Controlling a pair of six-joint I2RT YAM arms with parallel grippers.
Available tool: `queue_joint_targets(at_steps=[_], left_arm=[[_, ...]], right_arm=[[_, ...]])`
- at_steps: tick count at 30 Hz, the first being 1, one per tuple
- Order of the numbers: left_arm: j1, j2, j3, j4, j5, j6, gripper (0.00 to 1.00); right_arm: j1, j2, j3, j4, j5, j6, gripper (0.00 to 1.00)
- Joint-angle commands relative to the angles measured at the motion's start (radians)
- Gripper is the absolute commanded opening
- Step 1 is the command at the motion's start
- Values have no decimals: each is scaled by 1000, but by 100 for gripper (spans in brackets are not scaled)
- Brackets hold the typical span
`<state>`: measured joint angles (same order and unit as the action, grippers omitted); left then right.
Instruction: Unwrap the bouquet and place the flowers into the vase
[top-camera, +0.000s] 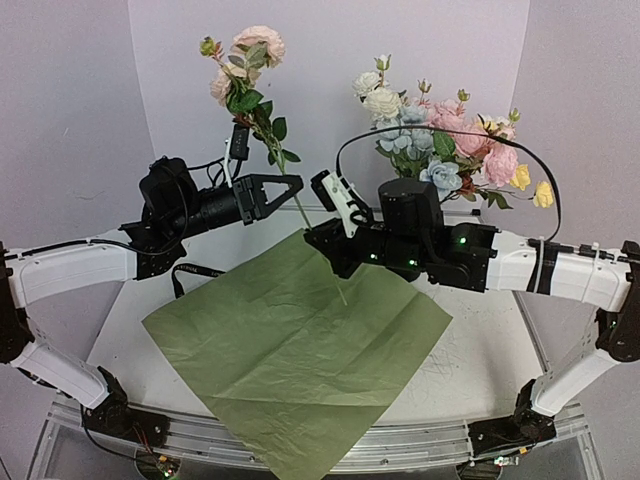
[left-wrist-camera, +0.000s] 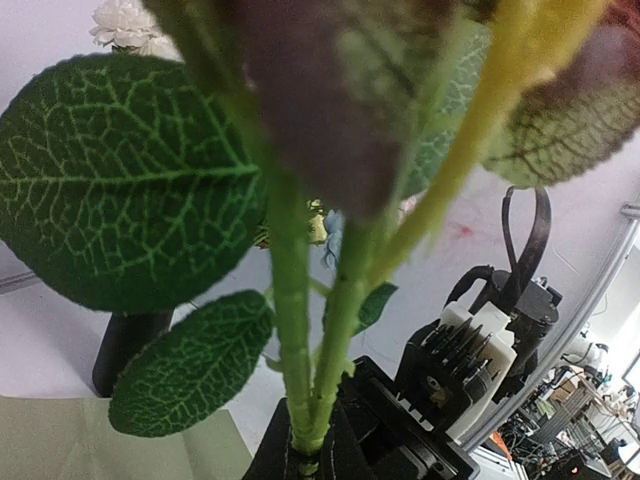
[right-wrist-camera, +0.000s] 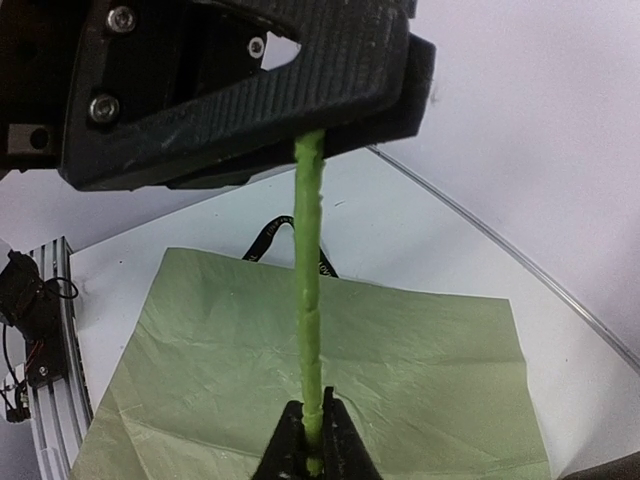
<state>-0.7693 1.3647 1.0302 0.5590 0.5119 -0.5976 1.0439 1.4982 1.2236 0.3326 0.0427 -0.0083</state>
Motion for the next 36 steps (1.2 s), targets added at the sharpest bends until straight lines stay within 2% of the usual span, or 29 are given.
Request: queue_joint_targets(at_steps=[1,3,7,12,16,22,30,36], left_arm=[[-7,-39,31,28,-36,45,0],[-7,-37,23,27,-73,81,0],[-8,-12,21,30,-181,173,0],[-21,94,84,65,-283,321,0],[-24,204,174,124,-299,341,0],[-29,365,301,227,-324,314,0],[-32,535,526,320,-287,245,0],[-37,644,685,340,-275,230,0]], right_arm=[[-2,-7,4,46,56,1,65],[-1,-20,-12,46,90,1,78],[-2,-82,-73,44,165,36,86],[-2,-207,-199,48,216,58,87],[-1,-313,-331,54,208,72,90],[-2,-433,-492,49,214,104,92],[-2,-598,-746,130,351,212,92],[-2,-586,-799,126,394,256,93]])
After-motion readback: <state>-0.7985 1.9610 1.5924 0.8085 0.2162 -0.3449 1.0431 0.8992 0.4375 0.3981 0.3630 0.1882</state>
